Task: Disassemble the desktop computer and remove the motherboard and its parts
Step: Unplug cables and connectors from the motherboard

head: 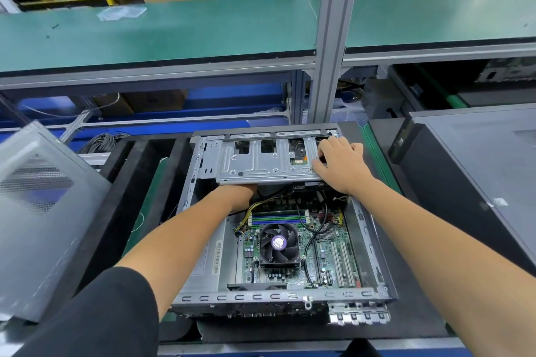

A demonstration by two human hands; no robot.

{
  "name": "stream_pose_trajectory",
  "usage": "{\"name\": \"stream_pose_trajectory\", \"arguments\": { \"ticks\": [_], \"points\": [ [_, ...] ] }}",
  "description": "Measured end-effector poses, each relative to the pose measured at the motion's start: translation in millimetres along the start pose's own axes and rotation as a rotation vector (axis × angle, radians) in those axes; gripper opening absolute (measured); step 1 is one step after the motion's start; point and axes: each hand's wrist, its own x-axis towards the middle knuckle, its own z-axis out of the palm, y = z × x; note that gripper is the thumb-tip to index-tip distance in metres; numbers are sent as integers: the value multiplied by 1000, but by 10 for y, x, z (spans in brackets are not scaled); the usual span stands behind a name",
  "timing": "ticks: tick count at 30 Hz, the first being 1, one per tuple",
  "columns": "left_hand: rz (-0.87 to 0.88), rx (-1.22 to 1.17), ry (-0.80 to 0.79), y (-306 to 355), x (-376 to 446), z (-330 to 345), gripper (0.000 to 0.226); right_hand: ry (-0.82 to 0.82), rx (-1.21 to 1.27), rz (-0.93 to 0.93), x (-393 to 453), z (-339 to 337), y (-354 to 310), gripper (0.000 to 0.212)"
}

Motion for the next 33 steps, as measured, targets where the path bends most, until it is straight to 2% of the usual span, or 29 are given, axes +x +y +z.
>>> {"name": "stream_pose_trajectory", "arguments": {
  "ticks": [19,27,33],
  "points": [
    [-37,0,-82,37,-17,-24,31,20,7,-12,10,37,28,17],
    [-49,-17,-197,37,-64,-20,6,20,11,-16,32,74,49,15],
    [-20,-172,-161,42,-108,-61,12,31,-1,-23,28,75,41,16]
  ]
}}
